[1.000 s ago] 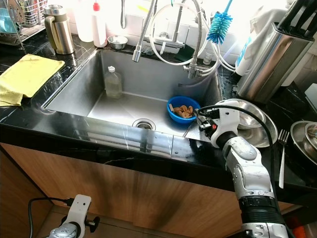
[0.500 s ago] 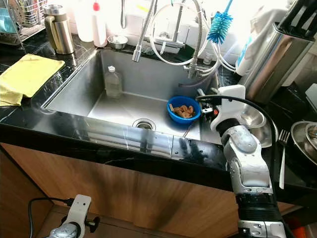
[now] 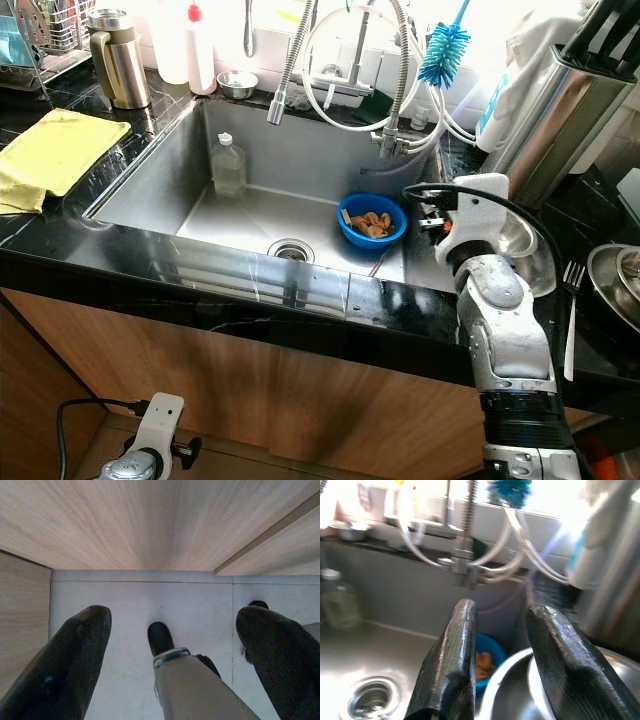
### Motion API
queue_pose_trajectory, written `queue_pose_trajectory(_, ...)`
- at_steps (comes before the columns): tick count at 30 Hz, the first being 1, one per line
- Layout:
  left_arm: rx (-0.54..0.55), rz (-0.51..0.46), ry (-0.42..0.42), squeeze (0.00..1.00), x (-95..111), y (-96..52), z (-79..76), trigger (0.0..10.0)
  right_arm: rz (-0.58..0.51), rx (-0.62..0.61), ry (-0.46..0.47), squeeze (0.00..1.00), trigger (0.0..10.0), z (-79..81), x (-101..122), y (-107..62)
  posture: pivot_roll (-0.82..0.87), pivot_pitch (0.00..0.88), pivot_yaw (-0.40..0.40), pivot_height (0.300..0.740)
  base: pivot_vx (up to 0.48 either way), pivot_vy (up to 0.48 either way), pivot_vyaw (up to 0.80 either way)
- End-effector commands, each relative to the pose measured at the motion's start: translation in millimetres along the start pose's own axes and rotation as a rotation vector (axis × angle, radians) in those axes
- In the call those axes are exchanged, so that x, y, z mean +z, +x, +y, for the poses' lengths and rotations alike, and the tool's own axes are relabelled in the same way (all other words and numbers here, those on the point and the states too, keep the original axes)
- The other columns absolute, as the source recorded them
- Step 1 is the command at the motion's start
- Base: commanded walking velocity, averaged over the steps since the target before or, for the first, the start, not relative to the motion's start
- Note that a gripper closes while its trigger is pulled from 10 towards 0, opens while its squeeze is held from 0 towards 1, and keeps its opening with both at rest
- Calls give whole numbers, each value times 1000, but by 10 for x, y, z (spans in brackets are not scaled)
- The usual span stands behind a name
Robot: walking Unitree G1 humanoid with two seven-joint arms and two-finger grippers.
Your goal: Kitchen organization
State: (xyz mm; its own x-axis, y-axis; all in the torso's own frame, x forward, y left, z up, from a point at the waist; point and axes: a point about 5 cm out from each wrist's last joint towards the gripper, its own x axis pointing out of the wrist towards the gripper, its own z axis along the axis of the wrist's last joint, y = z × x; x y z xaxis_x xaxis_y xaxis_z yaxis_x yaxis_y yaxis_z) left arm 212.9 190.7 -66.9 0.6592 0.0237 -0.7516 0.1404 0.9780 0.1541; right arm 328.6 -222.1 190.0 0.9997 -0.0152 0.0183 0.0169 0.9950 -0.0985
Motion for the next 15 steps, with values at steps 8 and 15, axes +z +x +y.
queue_pose_trajectory(8,-17,28,-1,0,-41,-2,-37,10000,86,-102,6,47,10000,-211,-89,-93,163,93,-135,736,0,0,0)
queue_pose_trajectory(15,-18,28,-1,0,-32,0,-34,10000,129,-95,-1,945,10000,-241,-126,-131,157,100,-130,736,0,0,0)
